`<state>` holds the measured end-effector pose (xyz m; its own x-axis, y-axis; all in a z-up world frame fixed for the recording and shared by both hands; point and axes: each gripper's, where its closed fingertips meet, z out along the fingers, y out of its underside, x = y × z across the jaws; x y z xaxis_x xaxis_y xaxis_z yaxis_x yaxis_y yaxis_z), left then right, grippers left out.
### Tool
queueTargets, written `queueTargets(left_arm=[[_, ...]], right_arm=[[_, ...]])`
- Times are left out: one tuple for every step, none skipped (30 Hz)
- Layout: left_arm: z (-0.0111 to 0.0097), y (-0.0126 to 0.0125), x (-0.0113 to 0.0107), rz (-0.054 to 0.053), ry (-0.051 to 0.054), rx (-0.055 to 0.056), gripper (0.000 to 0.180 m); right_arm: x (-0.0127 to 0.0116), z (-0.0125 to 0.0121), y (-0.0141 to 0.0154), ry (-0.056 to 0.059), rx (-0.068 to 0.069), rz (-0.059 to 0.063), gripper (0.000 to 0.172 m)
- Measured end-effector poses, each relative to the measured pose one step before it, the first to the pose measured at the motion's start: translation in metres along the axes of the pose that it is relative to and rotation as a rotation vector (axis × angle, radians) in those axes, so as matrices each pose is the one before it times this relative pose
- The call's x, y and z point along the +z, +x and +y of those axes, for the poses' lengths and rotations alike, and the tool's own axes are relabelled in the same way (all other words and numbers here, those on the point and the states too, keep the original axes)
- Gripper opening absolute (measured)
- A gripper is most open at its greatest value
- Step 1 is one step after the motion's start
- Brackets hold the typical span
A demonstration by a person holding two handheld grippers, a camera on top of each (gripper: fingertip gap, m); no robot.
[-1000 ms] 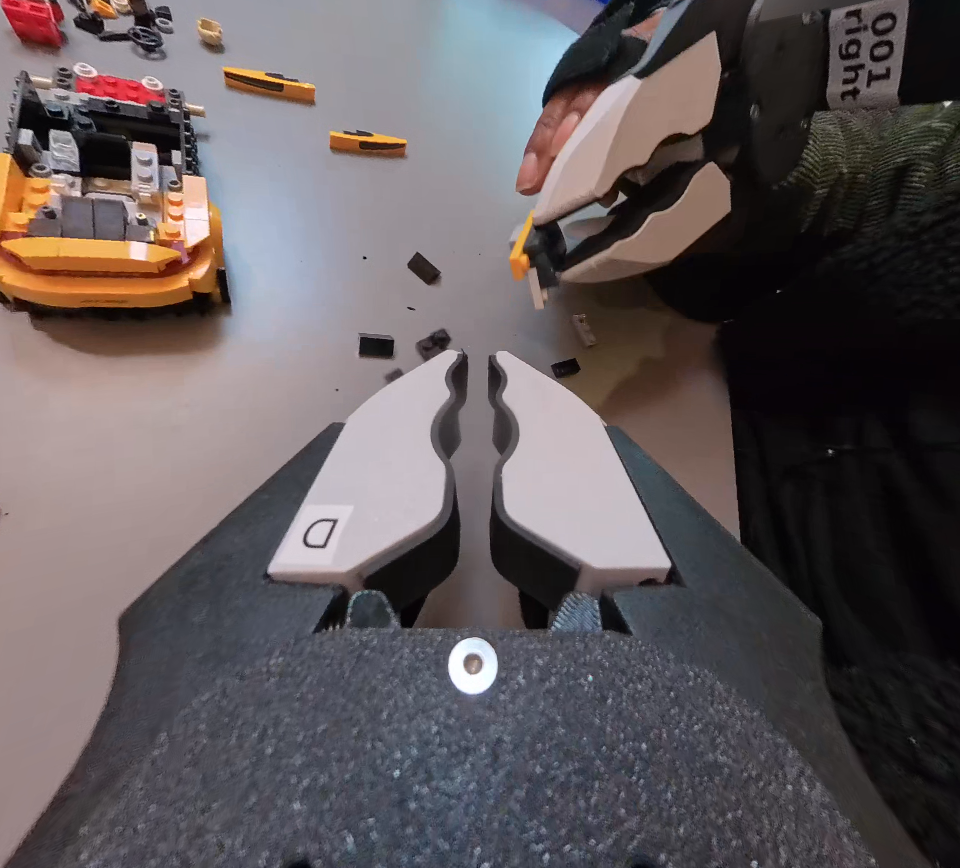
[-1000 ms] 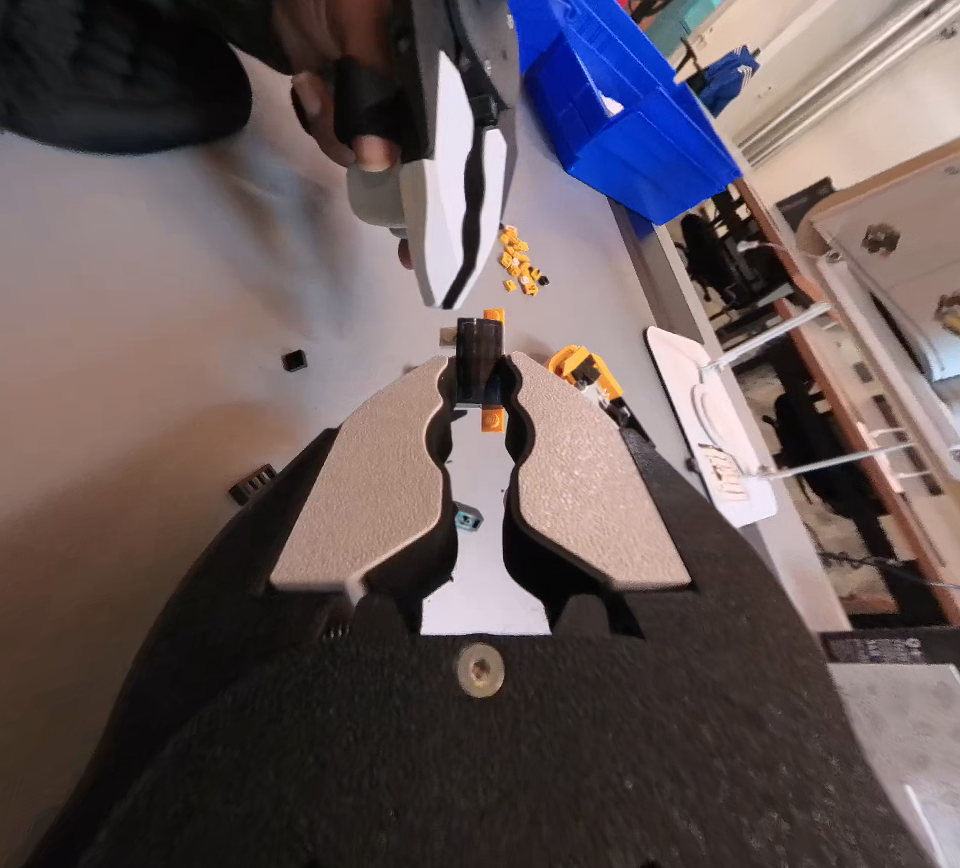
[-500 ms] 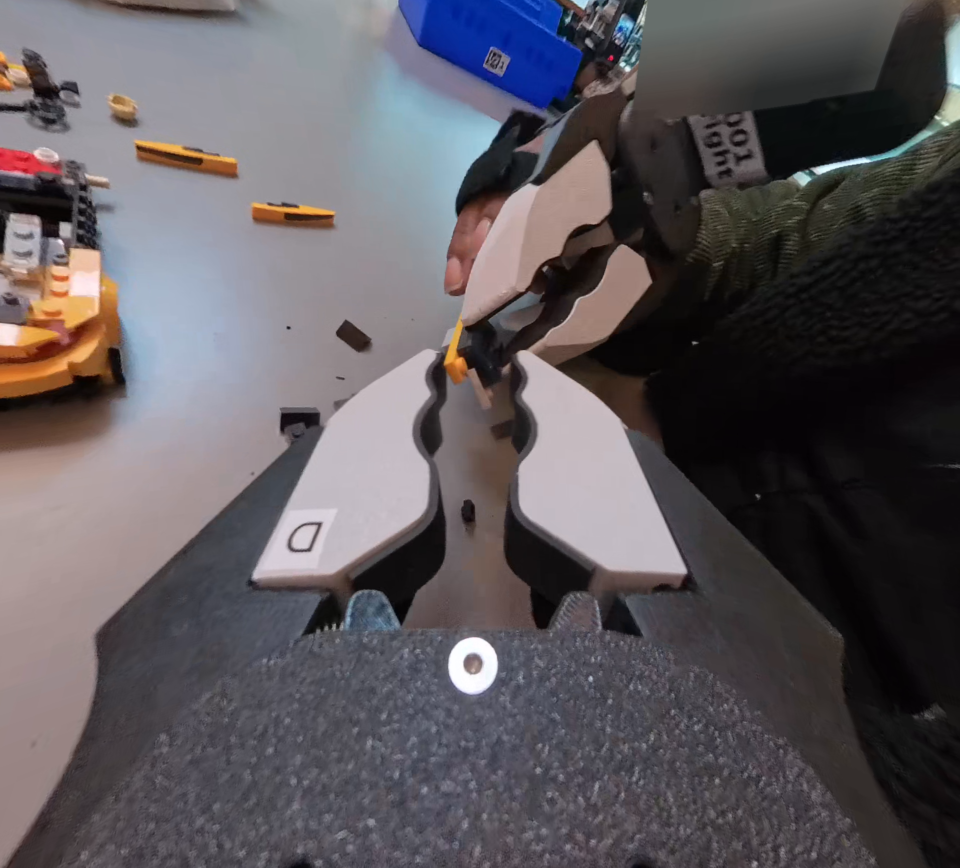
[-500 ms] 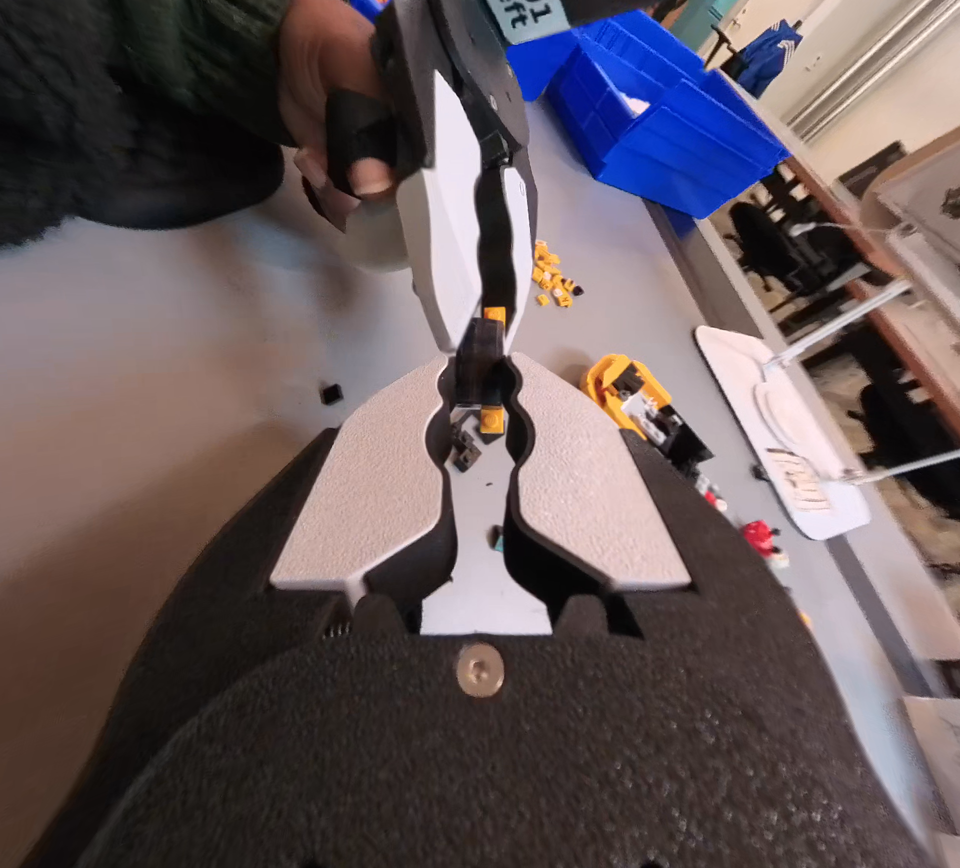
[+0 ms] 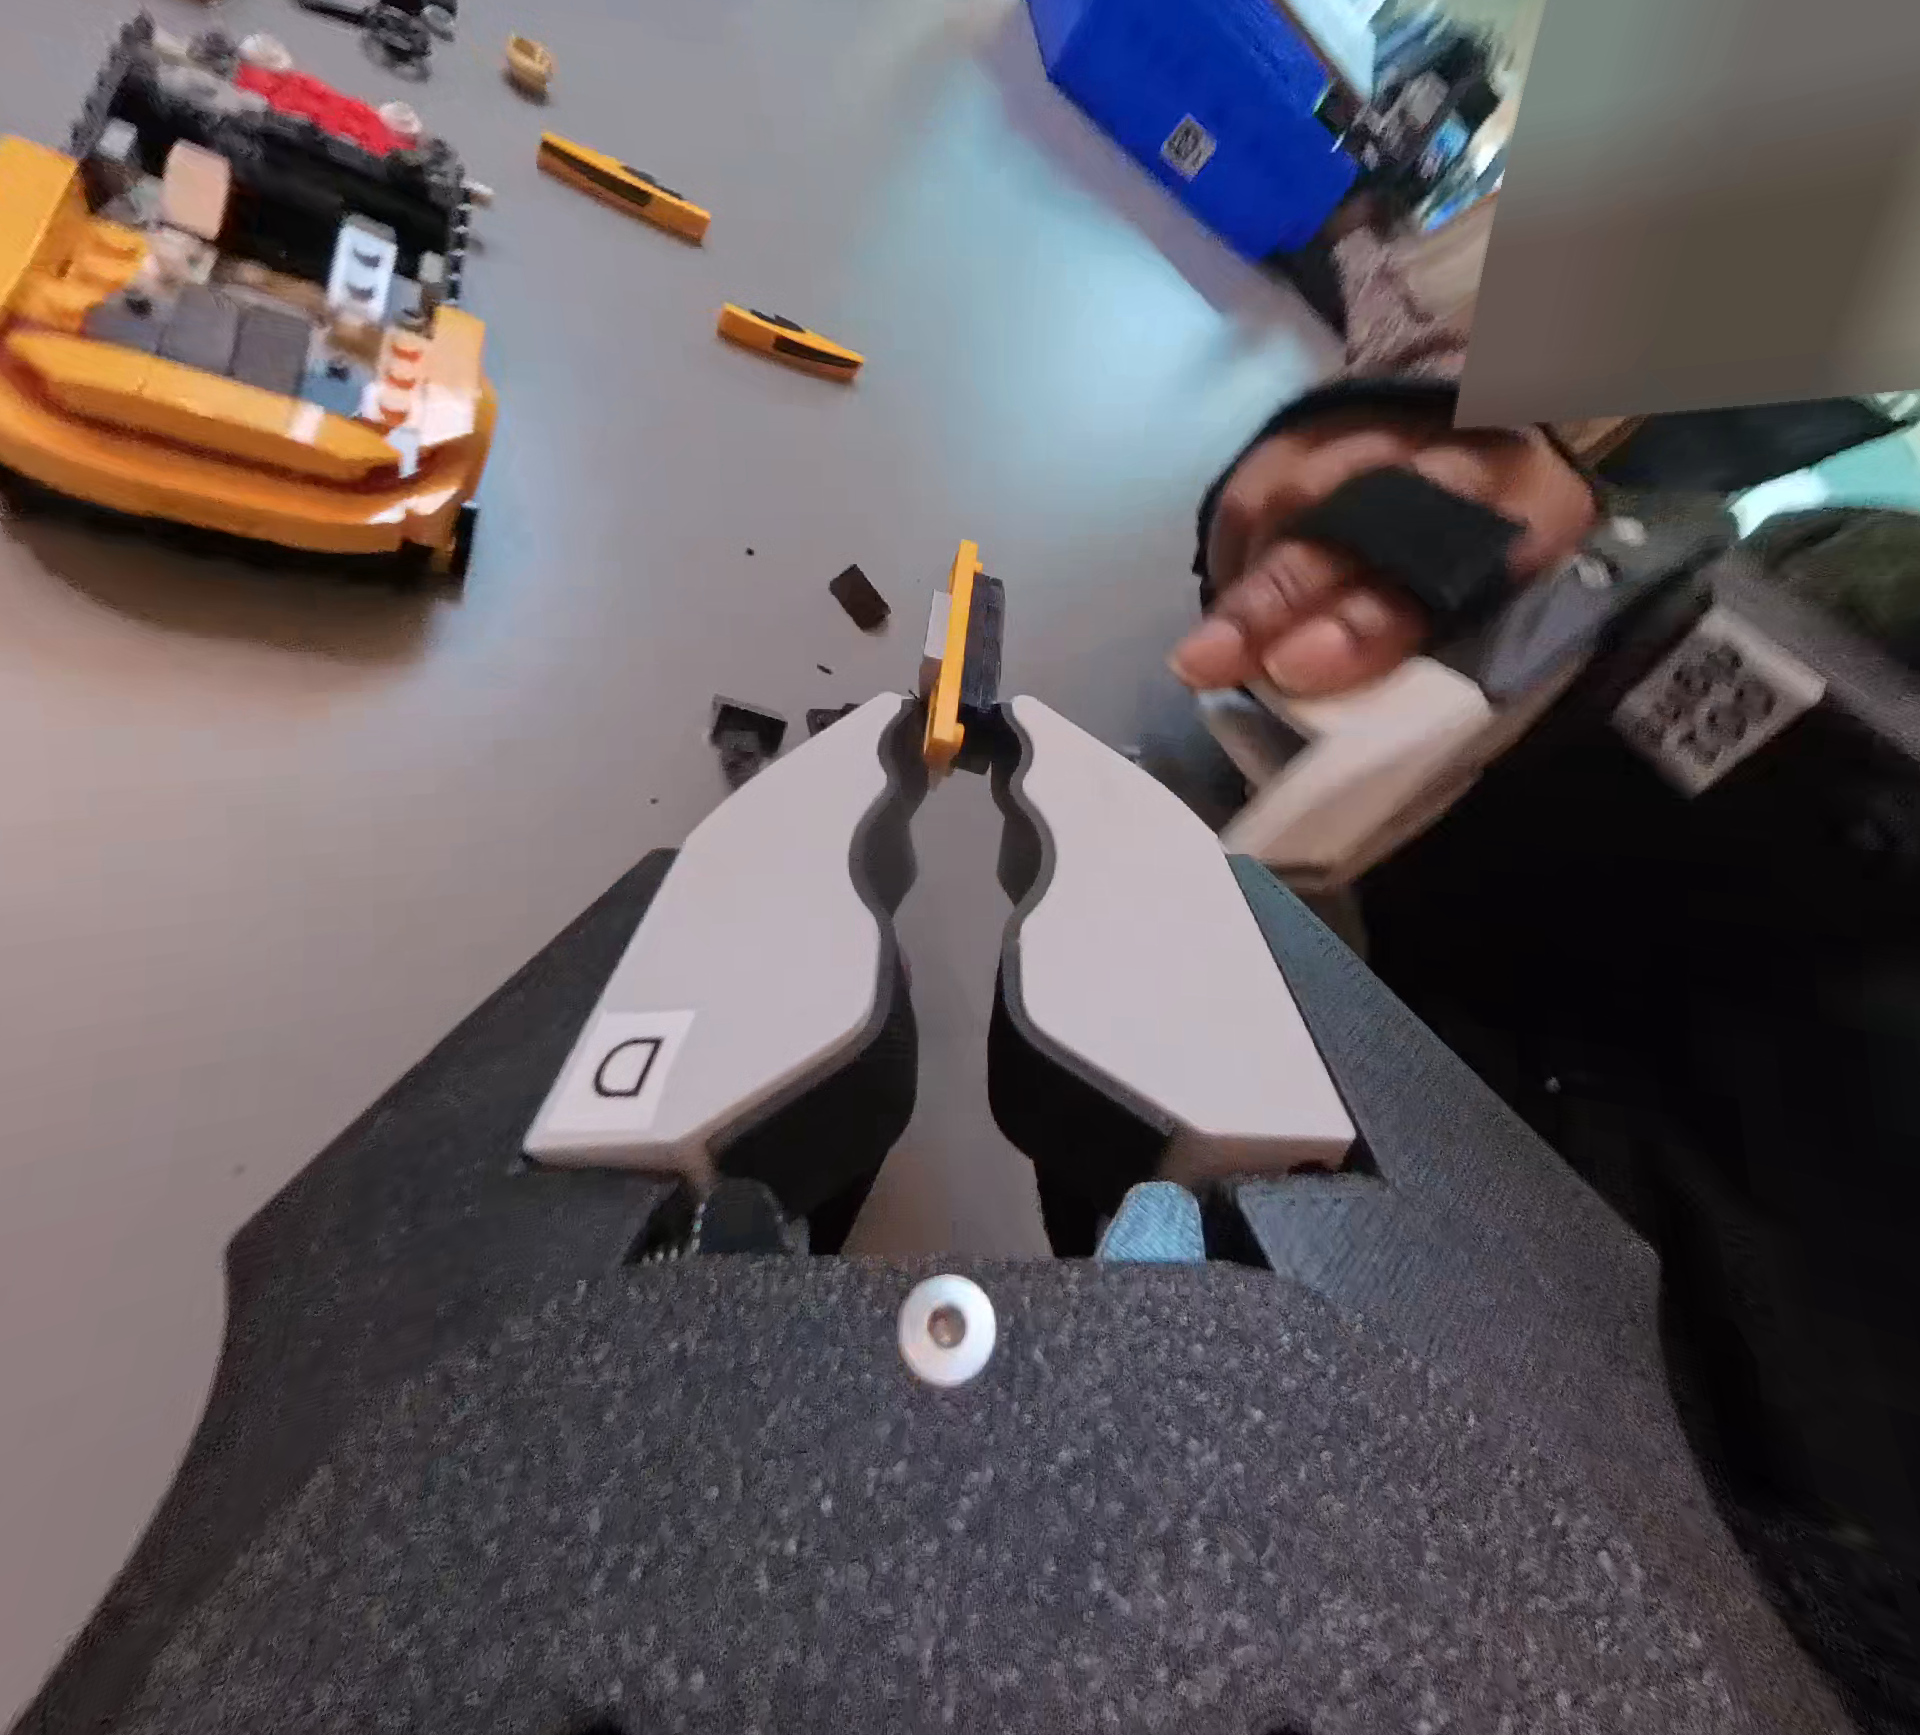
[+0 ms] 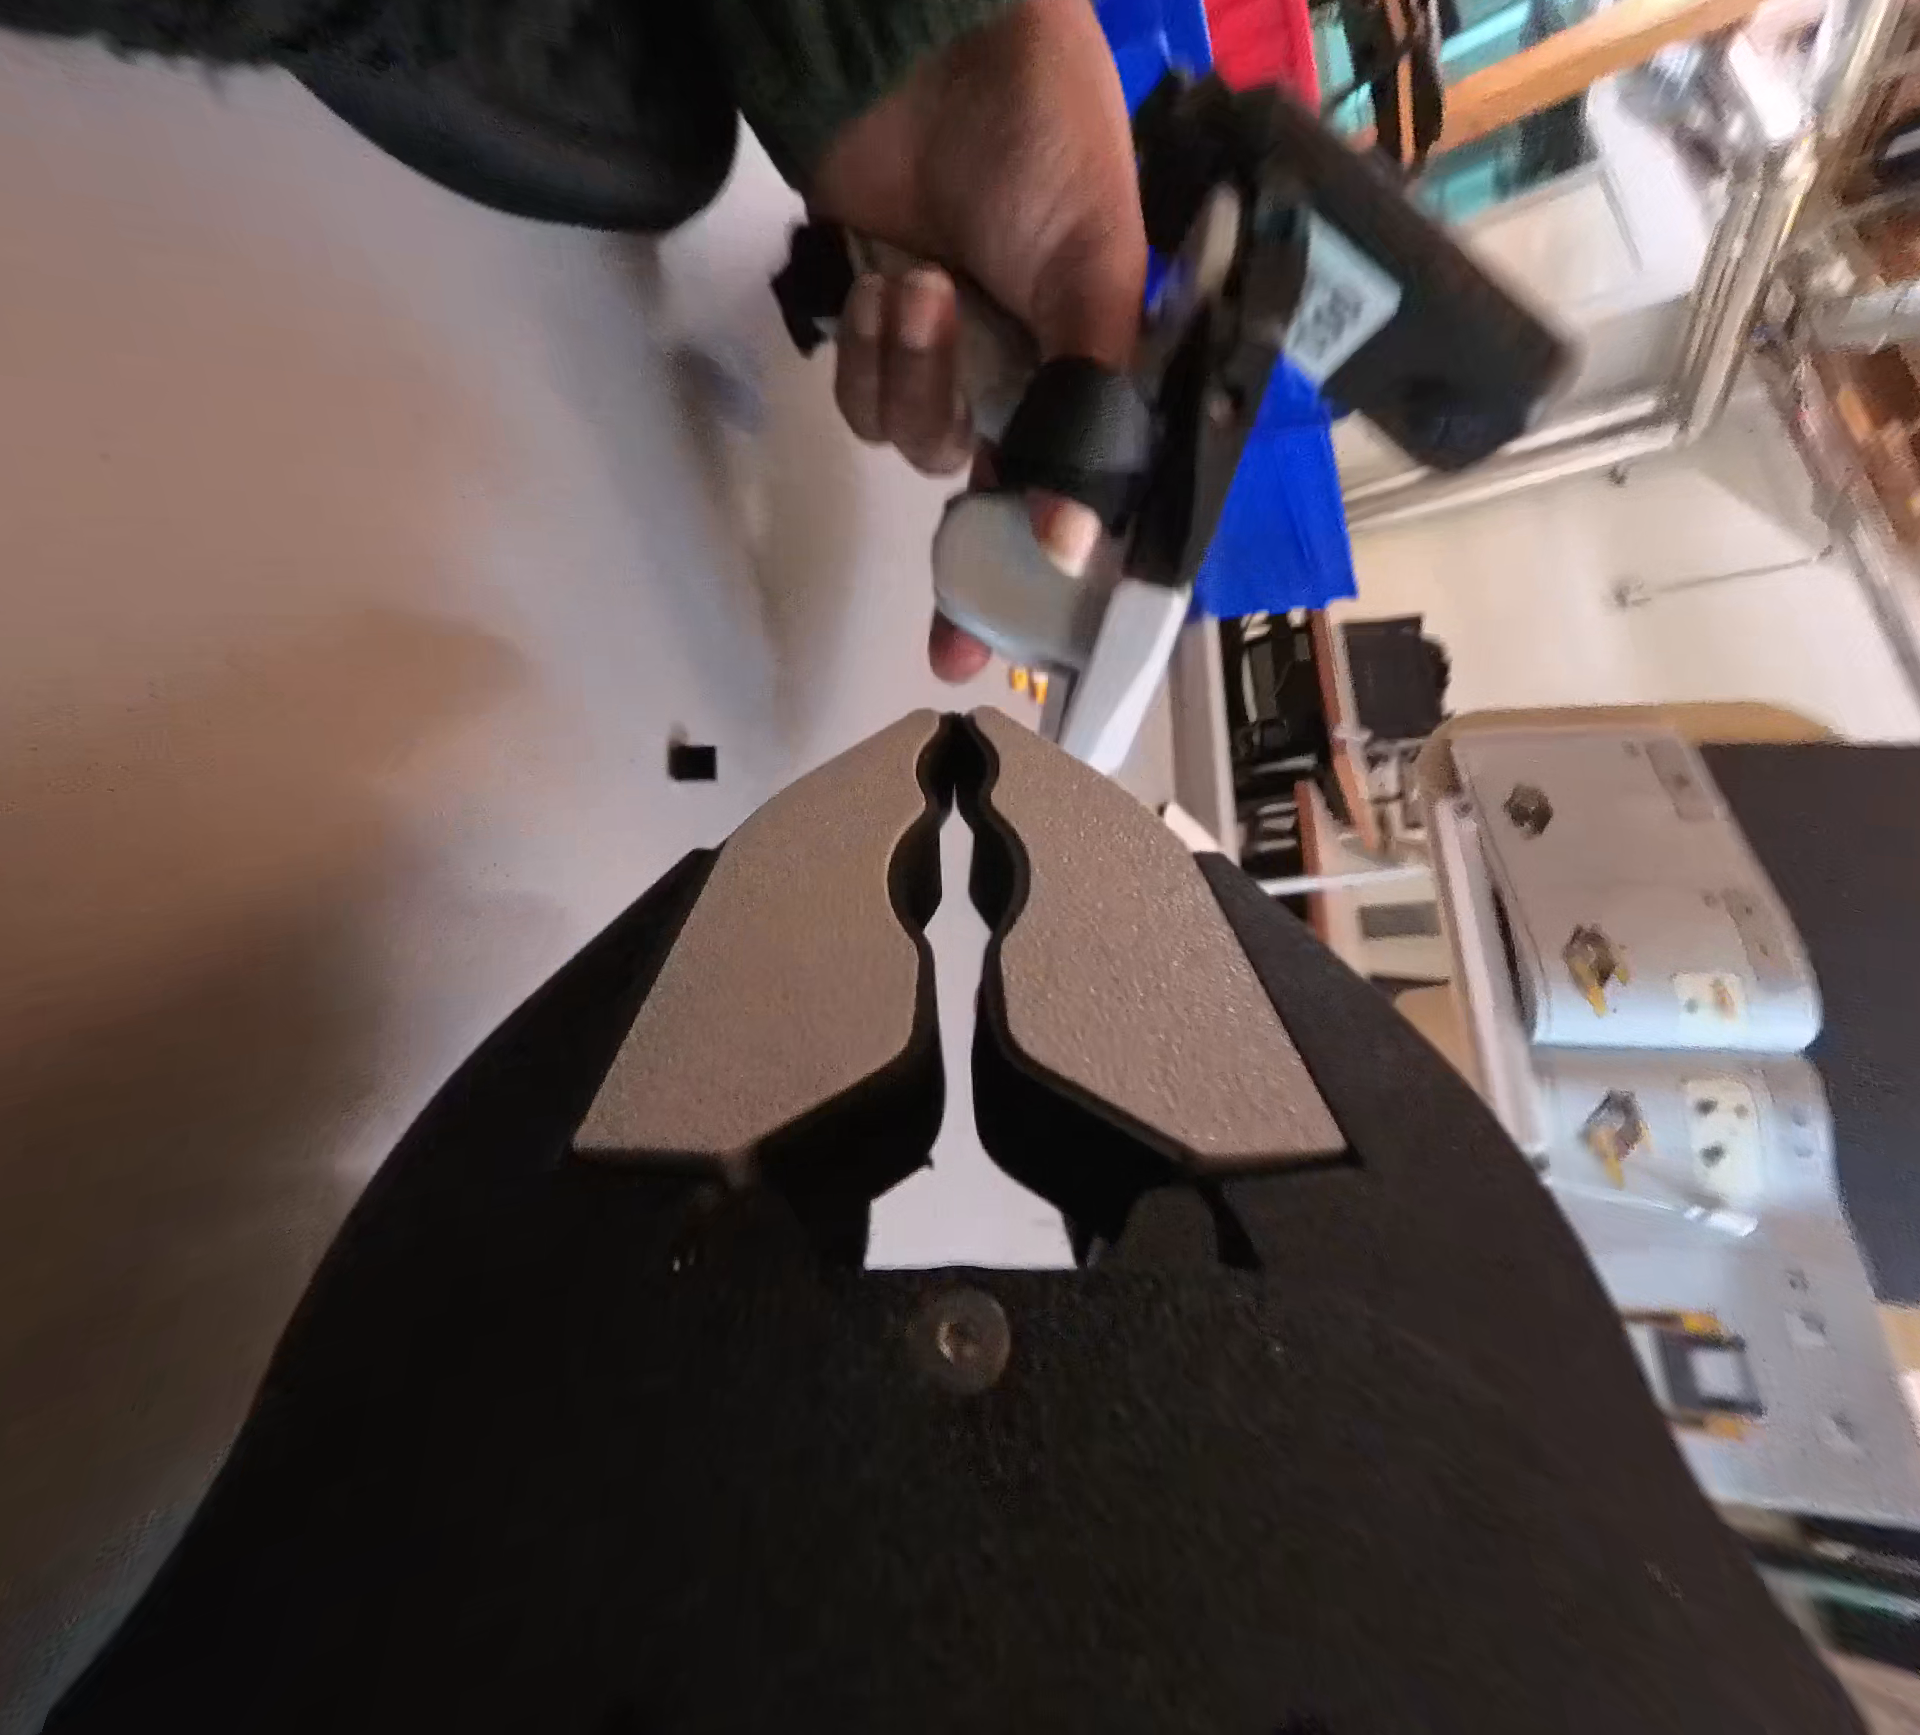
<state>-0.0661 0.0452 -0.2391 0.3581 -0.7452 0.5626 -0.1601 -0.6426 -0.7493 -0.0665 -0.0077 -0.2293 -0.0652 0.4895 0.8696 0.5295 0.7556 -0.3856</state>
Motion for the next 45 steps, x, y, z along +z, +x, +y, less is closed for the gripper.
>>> queueTargets(left_arm=[[0.00083, 0.00759, 0.00217, 0.0264, -0.0003, 0.0151, 0.012], [-0.00072, 0.00439, 0.00213, 0.0233, 0.0041, -0.0136, 0.012], [-0.0011, 0.00015, 0.00034, 0.0005, 0.0036, -0.0047, 0.012], [-0.00176, 0.00014, -0.00102, 0.0003, 0.0061, -0.0011, 0.012], [-0.00106, -0.00009, -0.0012, -0.0007, 0.003, -0.0034, 0.012], [0.00028, -0.00098, -0.00028, -0.0066, -0.0019, -0.0009, 0.012], [0.00173, -0.00007, 0.00122, 0.0004, -0.0097, -0.004, 0.012], [0.00196, 0.00069, 0.00203, 0.0026, -0.0096, -0.0024, 0.012], [0.00213, 0.00096, 0.00198, -0.0004, -0.0134, 0.0038, 0.012], [0.00159, -0.00008, 0.00133, -0.0075, -0.0117, 0.0088, 0.012], [0.0005, -0.00044, 0.0007, -0.0062, -0.0047, 0.0041, 0.012], [0.00081, 0.00057, 0.00043, 0.001, -0.0055, 0.0003, 0.012], [0.00098, -0.00043, 0.00044, -0.0061, -0.0058, 0.0016, 0.012], [0.00137, -0.00054, 0.00044, -0.0077, -0.0084, 0.0056, 0.012], [0.0016, -0.00046, 0.00057, -0.0068, -0.0105, 0.0037, 0.012], [0.00061, 0.00016, 0.00041, -0.0019, -0.0029, 0.0022, 0.012], [0.00017, 0.0004, 0.00013, 0.0018, -0.0002, 0.0018, 0.012], [-0.00063, 0.00067, -0.00003, 0.0034, 0.0033, 0.0004, 0.012], [-0.00036, 0.0007, -0.0001, 0.0, 0.0011, 0.0071, 0.012], [-0.00017, 0.00046, 0.0002, -0.0005, 0.003, 0.012, 0.012], [-0.0012, 0.00066, 0.00007, 0.003, 0.0135, 0.006, 0.013], [-0.0023, 0.00143, 0.00021, 0.0094, 0.0201, -0.0002, 0.015], [-0.00226, 0.00444, 0.00097, 0.0278, 0.0159, -0.0006, 0.022], [0.00025, 0.00245, 0.00133, 0.0111, -0.0048, 0.0028, 0.022], [0.00229, -0.00335, 0.00016, -0.026, -0.0197, 0.0245, 0.015], [0.0005, 0.00081, -0.0008, 0.0055, -0.0056, 0.0088, 0.015], [-0.00016, 0.00156, -0.00083, 0.0134, -0.0037, -0.0132, 0.015], [-0.00065, 0.0014, -0.00055, 0.01, 0.0026, -0.0012, 0.015], [-0.00046, 0.00023, -0.00011, 0.0017, -0.0018, -0.0034, 0.015], [0.00072, -0.00054, 0.00062, -0.0023, -0.006, -0.0066, 0.015], [0.00139, -0.00031, 0.00113, 0.0025, -0.0066, -0.0049, 0.015], [0.00201, -0.00058, 0.00149, 0.0058, -0.0091, -0.0119, 0.015], [0.00265, -0.00095, 0.00178, 0.0061, -0.012, -0.0112, 0.015], [0.0011, 0.00002, 0.00094, 0.0121, -0.0058, -0.0134, 0.015], [0.00001, 0.00069, 0.00054, 0.0072, -0.0013, -0.0033, 0.015], [-0.00031, 0.00089, 0.00031, 0.0033, -0.0018, 0.0022, 0.015], [-0.00057, 0.00046, 0.00055, 0.0044, 0.0017, -0.0032, 0.015], [-0.00028, 0.00073, 0.00049, 0.0116, -0.0003, -0.0088, 0.015], [-0.0003, 0.00056, 0.00025, 0.0121, 0.0018, -0.0112, 0.015], [0.00018, 0.00017, 0.00051, 0.0105, -0.0011, -0.0098, 0.015], [0.00017, -0.00039, 0.00047, 0.0104, 0.0007, -0.0149, 0.015], [0.00002, 0.00013, 0.00038, 0.0114, 0.0003, -0.0144, 0.015], [-0.00022, 0.00089, 0.00008, 0.0134, 0.001, -0.0104, 0.015], [0.00016, 0.00049, 0.00028, 0.0119, -0.0003, -0.0105, 0.015], [0.00018, -0.00004, 0.00031, 0.0099, 0.0013, -0.0121, 0.014]], right_arm=[[0.00024, 0.00799, 0.0038, -0.0138, 0.0372, 0.0067, 0.0], [-0.00105, 0.00843, 0.00811, -0.0142, 0.0365, 0.0261, 0.0], [-0.00097, 0.00807, 0.00902, -0.0187, 0.0358, 0.0307, 0.0], [-0.00021, 0.00635, 0.00714, -0.0163, 0.028, 0.0228, 0.0], [0.00149, 0.00674, 0.00323, -0.0265, 0.0205, 0.005, 0.008], [0.00275, 0.00706, 0.00001, -0.0388, 0.0145, -0.0073, 0.022], [0.00241, 0.00447, -0.00093, -0.0258, 0.0034, -0.0038, 0.026], [0.00131, 0.00067, -0.00152, -0.0042, -0.008, -0.0026, 0.027], [0.00098, -0.00037, -0.0007, -0.001, -0.0104, 0.004, 0.028], [0.00136, 0.00032, -0.00047, -0.007, -0.0089, 0.0017, 0.027], [0.00144, 0.00048, -0.00129, -0.0069, -0.0068, -0.0055, 0.026], [0.00126, 0.00083, -0.00086, -0.0088, -0.0079, -0.0024, 0.024], [0.00085, 0.00063, -0.00108, -0.0063, -0.0134, -0.0023, 0.021], [0.00053, 0.00013, -0.00106, -0.0024, -0.0067, -0.0032, 0.02], [0.00013, -0.00008, -0.00088, -0.0013, 0.0077, -0.0069, 0.017], [-0.00018, 0.00026, -0.00108, -0.0048, 0.0108, -0.0136, 0.017], [-0.00042, 0.00007, -0.00029, -0.0016, 0.0075, -0.0097, 0.017], [-0.00067, -0.00021, 0.00033, 0.0008, 0.0034, -0.002, 0.017], [-0.00058, -0.00025, 0.0002, -0.0006, 0.0045, -0.0013, 0.017], [-0.00057, -0.00009, -0.00035, -0.0001, 0.0104, -0.006, 0.017], [-0.00071, -0.00028, 0.00009, 0.0048, 0.0145, -0.0045, 0.016], [-0.00087, -0.00104, -0.00012, 0.0107, 0.0102, -0.0046, 0.016], [-0.00065, -0.00269, -0.00124, 0.0131, 0.0071, -0.0061, 0.016], [0.00011, -0.00317, -0.00146, 0.0078, -0.004, -0.0004, 0.016], [0.00007, -0.00227, -0.00129, 0.002, -0.0103, 0.0022, 0.016], [-0.00014, -0.00098, -0.00043, 0.0028, -0.0022, 0.0025, 0.016], [-0.00092, -0.00144, 0.00021, 0.0101, 0.0081, -0.0012, 0.016], [-0.00116, -0.00142, 0.00072, 0.005, 0.003, 0.0026, 0.016], [-0.00065, -0.00061, 0.00062, -0.0032, -0.008, 0.0078, 0.016], [-0.0003, 0.00033, -0.00038, -0.0076, -0.0111, 0.002, 0.016], [-0.00046, 0.00073, -0.00137, -0.0054, -0.0087, -0.0066, 0.016], [-0.0004, 0.00084, -0.00223, -0.0028, -0.0073, -0.0112, 0.016], [-0.00016, 0.00136, -0.00289, -0.0033, -0.0058, -0.0165, 0.015], [-0.00042, 0.0005, -0.00175, 0.0028, -0.0065, -0.007, 0.015], [-0.00113, -0.00008, -0.00043, 0.0044, -0.0082, 0.0002, 0.015], [-0.00128, -0.00037, 0.00004, 0.0049, -0.0019, -0.0007, 0.015], [-0.0011, -0.00003, 0.00037, 0.0028, 0.0028, -0.0018, 0.015], [-0.00108, -0.00021, 0.00005, 0.0023, 0.0006, -0.0018, 0.015], [-0.00097, -0.00042, 0.00011, 0.0017, -0.0021, -0.0002, 0.015], [-0.0007, -0.0001, -0.0004, 0.0002, -0.0005, -0.0023, 0.015], [-0.00027, 0.00022, -0.00035, -0.001, -0.0029, -0.0011, 0.015], [-0.00051, 0.00004, -0.0001, -0.0015, -0.0022, -0.0007, 0.015], [-0.00089, -0.00073, -0.00005, 0.0014, 0.0008, -0.0006, 0.014], [-0.00075, -0.0006, -0.00009, 0.0001, -0.0004, -0.0003, 0.014], [-0.00046, -0.00025, -0.00042, -0.0021, -0.0026, 0.0007, 0.014]])
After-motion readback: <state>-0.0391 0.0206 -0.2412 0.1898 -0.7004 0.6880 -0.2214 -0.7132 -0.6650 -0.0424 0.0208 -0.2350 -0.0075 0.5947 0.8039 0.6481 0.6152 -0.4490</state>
